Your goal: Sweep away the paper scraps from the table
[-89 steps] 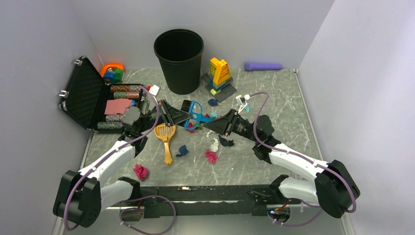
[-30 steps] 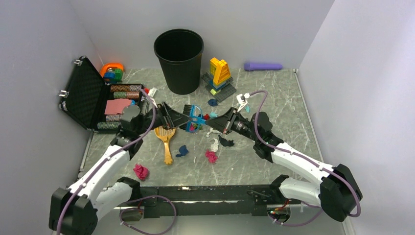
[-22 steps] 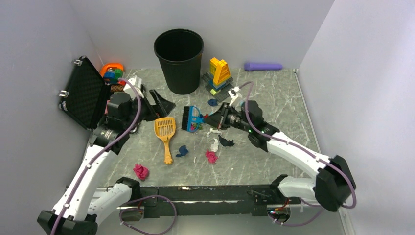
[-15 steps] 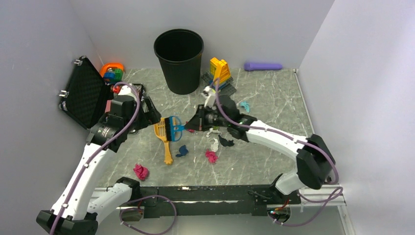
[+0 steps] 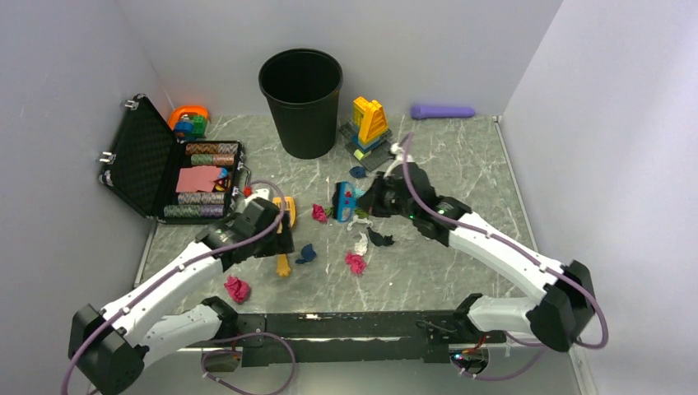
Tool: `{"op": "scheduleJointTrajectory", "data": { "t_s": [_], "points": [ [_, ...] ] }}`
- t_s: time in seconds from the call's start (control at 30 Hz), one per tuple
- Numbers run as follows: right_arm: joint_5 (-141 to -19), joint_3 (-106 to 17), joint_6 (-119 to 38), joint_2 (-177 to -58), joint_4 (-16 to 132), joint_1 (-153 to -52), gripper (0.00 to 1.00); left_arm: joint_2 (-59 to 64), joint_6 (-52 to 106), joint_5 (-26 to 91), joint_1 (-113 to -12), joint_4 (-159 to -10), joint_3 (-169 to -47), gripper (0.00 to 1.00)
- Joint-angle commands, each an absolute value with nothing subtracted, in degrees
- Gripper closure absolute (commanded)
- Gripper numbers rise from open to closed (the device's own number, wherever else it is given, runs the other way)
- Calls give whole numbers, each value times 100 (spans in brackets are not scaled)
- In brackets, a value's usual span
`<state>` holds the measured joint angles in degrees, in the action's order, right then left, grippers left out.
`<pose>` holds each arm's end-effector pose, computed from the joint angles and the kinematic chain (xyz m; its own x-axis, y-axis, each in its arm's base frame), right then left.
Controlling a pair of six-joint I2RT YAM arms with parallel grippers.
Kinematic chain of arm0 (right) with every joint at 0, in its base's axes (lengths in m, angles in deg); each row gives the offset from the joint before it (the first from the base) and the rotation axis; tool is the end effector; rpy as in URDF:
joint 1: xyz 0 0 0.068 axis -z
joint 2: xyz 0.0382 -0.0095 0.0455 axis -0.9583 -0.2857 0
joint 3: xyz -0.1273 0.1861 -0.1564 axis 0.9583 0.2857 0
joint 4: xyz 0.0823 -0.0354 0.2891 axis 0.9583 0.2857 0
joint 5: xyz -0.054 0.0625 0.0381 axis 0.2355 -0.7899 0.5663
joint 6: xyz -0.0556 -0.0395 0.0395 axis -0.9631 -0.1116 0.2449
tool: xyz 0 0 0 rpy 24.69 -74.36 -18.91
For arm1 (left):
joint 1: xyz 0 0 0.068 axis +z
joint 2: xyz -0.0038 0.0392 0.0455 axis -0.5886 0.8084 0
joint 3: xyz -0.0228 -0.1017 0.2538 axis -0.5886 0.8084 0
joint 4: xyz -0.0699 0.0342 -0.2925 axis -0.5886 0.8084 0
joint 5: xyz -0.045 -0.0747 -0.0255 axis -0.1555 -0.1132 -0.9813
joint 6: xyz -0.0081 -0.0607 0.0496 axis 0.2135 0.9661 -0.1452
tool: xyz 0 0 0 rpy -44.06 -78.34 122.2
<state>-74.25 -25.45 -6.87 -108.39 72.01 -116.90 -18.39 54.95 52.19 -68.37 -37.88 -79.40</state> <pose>0.2566 0.2460 0.2733 -0.7386 0.1982 -0.6444 -0.2943 0.7652 0.5727 0.2098 -0.1171 0.2178 -0.8110 -0.2247 -0.5402 -0.1097 0.9653 -0.2369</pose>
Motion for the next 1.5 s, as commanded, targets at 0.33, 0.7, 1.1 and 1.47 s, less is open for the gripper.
{"op": "scheduleJointTrajectory", "data": {
  "t_s": [0.33,0.7,1.1,1.47],
  "points": [
    [-7245,-1624,-722,-9390,7527,-10917,100,-1066,6528,7784,-8561,-5883,-6894,18],
    [-7429,-1614,-877,-9156,7530,-10889,100,47,7068,7941,-8439,-6008,-6933,39],
    [-7672,-1513,-972,-9063,7495,-10888,100,282,6551,6810,-7453,-7002,-6679,100],
    [-10022,-1794,-990,-10424,6513,-11125,100,-1575,5673,6263,-6468,-4805,-8033,100]
  ]
}}
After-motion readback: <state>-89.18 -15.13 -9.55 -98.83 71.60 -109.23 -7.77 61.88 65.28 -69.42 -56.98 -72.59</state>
